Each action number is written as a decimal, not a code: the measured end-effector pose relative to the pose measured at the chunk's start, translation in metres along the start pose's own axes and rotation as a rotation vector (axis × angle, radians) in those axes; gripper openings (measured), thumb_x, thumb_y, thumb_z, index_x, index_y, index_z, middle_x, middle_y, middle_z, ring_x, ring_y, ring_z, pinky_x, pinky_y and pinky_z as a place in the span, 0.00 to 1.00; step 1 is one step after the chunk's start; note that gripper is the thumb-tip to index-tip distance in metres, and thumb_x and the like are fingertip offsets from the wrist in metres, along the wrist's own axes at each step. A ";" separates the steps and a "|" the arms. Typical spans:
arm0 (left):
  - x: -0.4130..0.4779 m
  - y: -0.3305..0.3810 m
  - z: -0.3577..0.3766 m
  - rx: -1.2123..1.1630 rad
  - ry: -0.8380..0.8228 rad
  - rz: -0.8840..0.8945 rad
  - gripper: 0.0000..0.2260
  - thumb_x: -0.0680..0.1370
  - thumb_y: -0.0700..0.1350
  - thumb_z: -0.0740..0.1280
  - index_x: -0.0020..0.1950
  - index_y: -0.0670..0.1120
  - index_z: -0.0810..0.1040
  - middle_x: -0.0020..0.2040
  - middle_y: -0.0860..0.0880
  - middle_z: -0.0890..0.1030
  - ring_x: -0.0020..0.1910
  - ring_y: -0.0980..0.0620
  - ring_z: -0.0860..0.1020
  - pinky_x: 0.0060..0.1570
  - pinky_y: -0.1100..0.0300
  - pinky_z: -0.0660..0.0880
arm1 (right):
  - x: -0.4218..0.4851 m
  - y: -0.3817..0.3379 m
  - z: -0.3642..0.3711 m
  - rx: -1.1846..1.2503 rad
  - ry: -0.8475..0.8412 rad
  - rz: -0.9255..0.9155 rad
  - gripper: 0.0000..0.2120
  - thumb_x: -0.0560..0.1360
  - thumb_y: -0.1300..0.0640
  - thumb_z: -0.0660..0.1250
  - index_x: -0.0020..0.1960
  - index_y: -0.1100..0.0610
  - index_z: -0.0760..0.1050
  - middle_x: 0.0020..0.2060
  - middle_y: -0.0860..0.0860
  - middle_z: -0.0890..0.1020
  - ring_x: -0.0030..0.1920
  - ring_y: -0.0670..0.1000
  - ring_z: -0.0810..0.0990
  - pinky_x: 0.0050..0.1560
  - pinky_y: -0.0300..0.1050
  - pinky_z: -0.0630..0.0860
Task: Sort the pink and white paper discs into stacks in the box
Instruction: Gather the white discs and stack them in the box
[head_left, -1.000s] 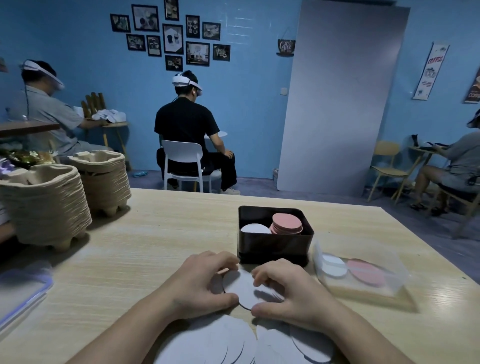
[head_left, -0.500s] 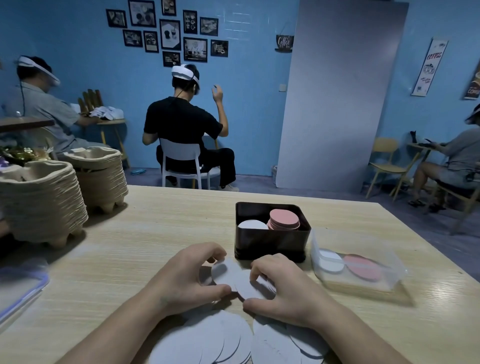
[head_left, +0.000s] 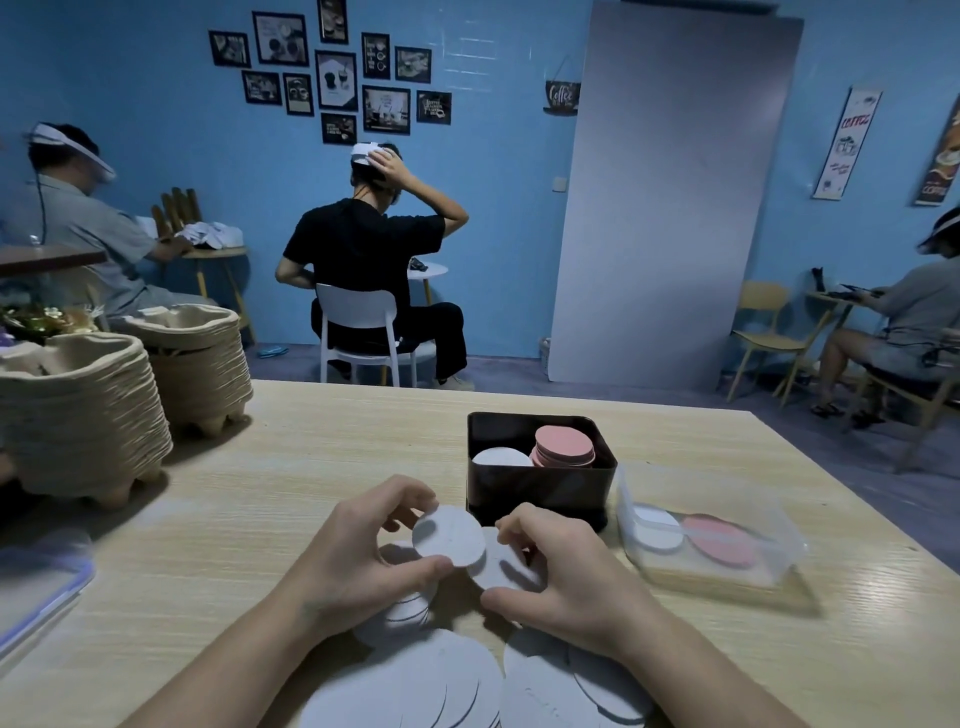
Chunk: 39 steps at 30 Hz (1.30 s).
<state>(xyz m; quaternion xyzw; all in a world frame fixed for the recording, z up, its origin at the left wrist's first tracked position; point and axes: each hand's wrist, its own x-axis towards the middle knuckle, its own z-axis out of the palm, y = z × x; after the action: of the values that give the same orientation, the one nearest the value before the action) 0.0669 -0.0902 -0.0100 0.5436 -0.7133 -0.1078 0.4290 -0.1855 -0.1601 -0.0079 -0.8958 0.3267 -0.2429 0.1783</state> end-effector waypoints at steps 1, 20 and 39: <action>0.001 0.001 0.003 0.004 -0.016 0.008 0.22 0.68 0.59 0.77 0.58 0.55 0.78 0.54 0.61 0.81 0.54 0.56 0.81 0.53 0.57 0.78 | 0.001 -0.001 0.000 0.024 0.004 -0.003 0.23 0.68 0.38 0.75 0.56 0.45 0.72 0.50 0.41 0.80 0.52 0.45 0.79 0.52 0.47 0.78; 0.004 0.002 0.015 -0.130 -0.008 0.038 0.23 0.71 0.49 0.81 0.63 0.53 0.78 0.56 0.57 0.84 0.54 0.52 0.84 0.53 0.52 0.82 | 0.004 -0.004 0.000 0.172 0.207 -0.088 0.26 0.69 0.42 0.80 0.60 0.51 0.76 0.66 0.44 0.79 0.68 0.37 0.75 0.64 0.42 0.76; 0.006 0.010 0.027 -0.189 -0.022 -0.008 0.22 0.70 0.51 0.78 0.61 0.60 0.77 0.58 0.59 0.85 0.59 0.54 0.83 0.59 0.59 0.79 | -0.004 0.007 -0.010 0.194 0.108 -0.017 0.23 0.66 0.42 0.81 0.55 0.44 0.76 0.59 0.44 0.83 0.61 0.45 0.81 0.56 0.47 0.81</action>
<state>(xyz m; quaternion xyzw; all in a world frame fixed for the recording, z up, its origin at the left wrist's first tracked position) 0.0401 -0.1002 -0.0168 0.5024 -0.7024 -0.1821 0.4701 -0.1972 -0.1647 -0.0040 -0.8626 0.3033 -0.3229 0.2442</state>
